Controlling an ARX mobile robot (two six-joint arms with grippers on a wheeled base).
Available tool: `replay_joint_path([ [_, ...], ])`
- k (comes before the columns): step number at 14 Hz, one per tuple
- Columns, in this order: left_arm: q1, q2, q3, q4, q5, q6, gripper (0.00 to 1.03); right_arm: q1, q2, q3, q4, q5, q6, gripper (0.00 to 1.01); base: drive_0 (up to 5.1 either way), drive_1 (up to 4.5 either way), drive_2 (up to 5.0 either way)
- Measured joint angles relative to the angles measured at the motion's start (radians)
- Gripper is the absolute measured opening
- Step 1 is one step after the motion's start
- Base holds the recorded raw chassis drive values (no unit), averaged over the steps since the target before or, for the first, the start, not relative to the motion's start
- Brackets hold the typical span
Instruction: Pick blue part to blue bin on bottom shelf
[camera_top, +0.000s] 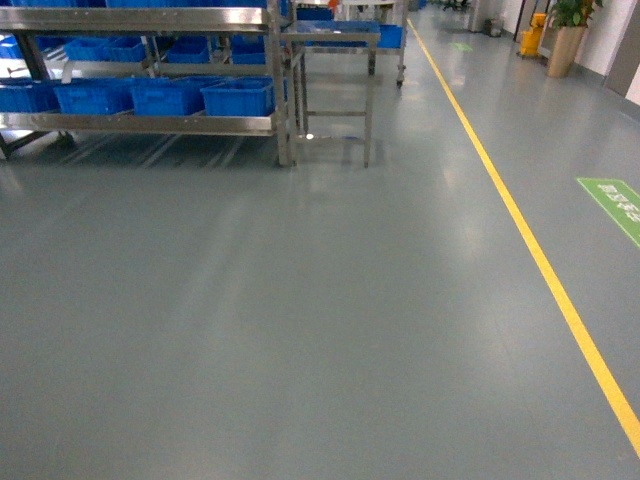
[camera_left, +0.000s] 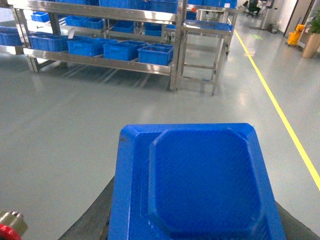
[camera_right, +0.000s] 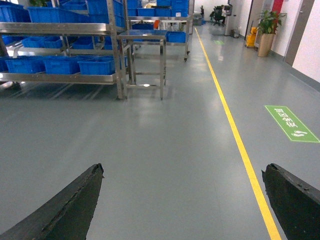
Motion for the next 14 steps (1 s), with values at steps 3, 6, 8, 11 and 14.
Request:
replay_joint_path([
  [3, 0.0, 0.0, 0.0, 0.002, 0.0, 0.0, 0.43, 0.0, 0.0, 0.0, -0.002, 0.0, 0.0, 0.98, 0.0, 4.17, -4.2],
  [6, 0.0, 0.0, 0.0, 0.002, 0.0, 0.0, 0.43, 0.0, 0.0, 0.0, -0.002, 0.0, 0.0, 0.98, -0.1, 4.08, -4.3],
  [8, 0.0, 0.0, 0.0, 0.001, 0.0, 0.0, 0.43, 0.0, 0.0, 0.0, -0.002, 0.0, 0.0, 0.98, 0.0, 4.22, -4.1],
  [11, 0.0, 0.0, 0.0, 0.003, 0.0, 0.0, 0.43, 0.0, 0.0, 0.0, -0.004, 0.0, 0.0, 0.98, 0.1, 4.31, -4.1],
  [14, 0.0, 0.0, 0.0, 0.002, 0.0, 0.0, 0.43, 0.0, 0.0, 0.0, -0.001, 0.0, 0.0, 0.98, 0.1, 4.28, -4.1],
])
